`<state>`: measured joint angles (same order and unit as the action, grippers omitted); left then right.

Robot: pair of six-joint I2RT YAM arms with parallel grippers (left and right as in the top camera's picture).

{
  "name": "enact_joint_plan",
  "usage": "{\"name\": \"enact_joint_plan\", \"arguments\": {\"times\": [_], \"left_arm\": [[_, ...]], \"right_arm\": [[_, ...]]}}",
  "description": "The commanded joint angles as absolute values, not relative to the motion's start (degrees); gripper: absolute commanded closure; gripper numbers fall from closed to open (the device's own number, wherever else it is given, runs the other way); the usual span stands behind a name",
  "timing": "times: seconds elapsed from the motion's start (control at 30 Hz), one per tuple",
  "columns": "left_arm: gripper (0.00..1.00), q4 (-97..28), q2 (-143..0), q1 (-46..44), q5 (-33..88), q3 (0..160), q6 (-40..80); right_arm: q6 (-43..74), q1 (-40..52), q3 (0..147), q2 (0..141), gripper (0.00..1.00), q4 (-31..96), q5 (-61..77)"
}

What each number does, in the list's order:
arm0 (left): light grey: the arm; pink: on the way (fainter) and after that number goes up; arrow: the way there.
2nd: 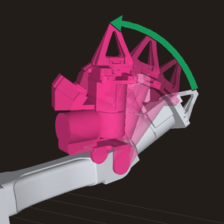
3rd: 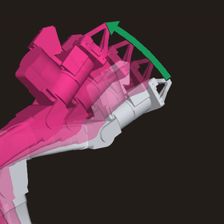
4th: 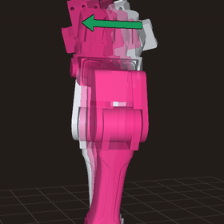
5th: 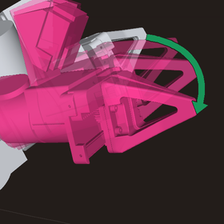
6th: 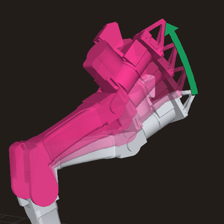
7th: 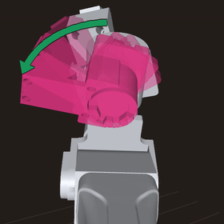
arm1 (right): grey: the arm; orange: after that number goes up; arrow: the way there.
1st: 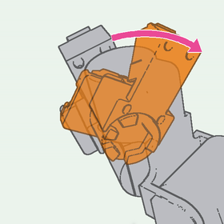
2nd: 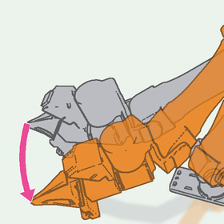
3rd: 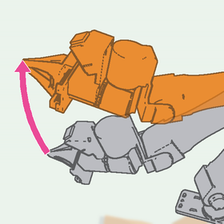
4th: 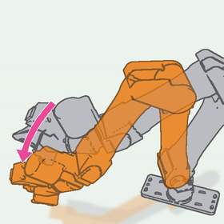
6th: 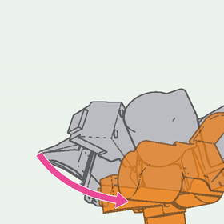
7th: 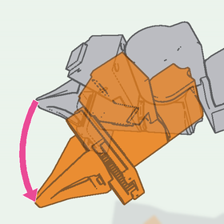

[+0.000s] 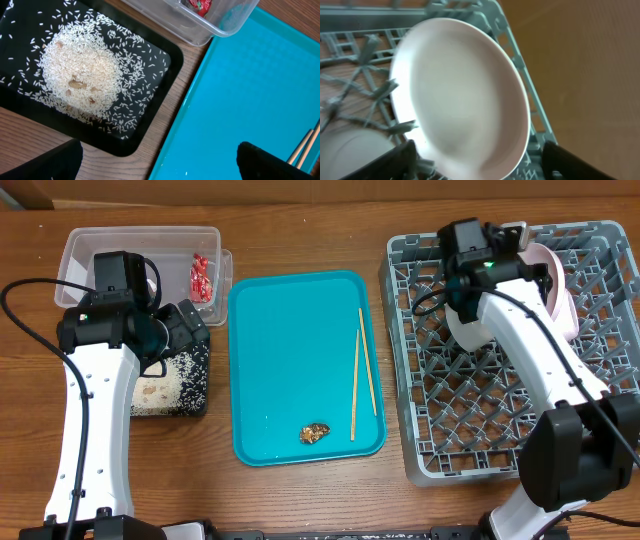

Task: Sort waste into correct bins and load items into the dishwasher
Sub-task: 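Lower the white plate upright into the rack slots, then open the right gripper and withdraw it from the plate toward the teal tray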

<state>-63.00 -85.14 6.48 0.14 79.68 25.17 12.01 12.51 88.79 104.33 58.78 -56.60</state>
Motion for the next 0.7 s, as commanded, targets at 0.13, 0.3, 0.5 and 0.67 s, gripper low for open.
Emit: {"name": "enact_joint_plan", "arguments": {"times": [0.13, 0.3, 0.5, 0.67], "left_arm": [[0.0, -63.0, -84.1, 6.6, -0.6, 80.8, 25.8], [0.0, -63.0, -84.1, 6.6, -0.6, 80.8, 25.8], [0.0, -63.0, -84.1, 6.6, -0.6, 80.8, 25.8], [0.0, -63.0, -84.1, 6.6, -0.6, 80.8, 25.8]], "right_arm": [[16.3, 12.3, 89.8, 91.3, 0.09, 59.0, -42.8], [16.3, 8.3, 89.8, 85.1, 0.03, 61.5, -25.2], [16.3, 6.1, 89.8, 83.7, 0.0, 68.9, -17.5], [16.3, 6.1, 89.7, 83.9, 0.0, 71.3, -17.5]]}}
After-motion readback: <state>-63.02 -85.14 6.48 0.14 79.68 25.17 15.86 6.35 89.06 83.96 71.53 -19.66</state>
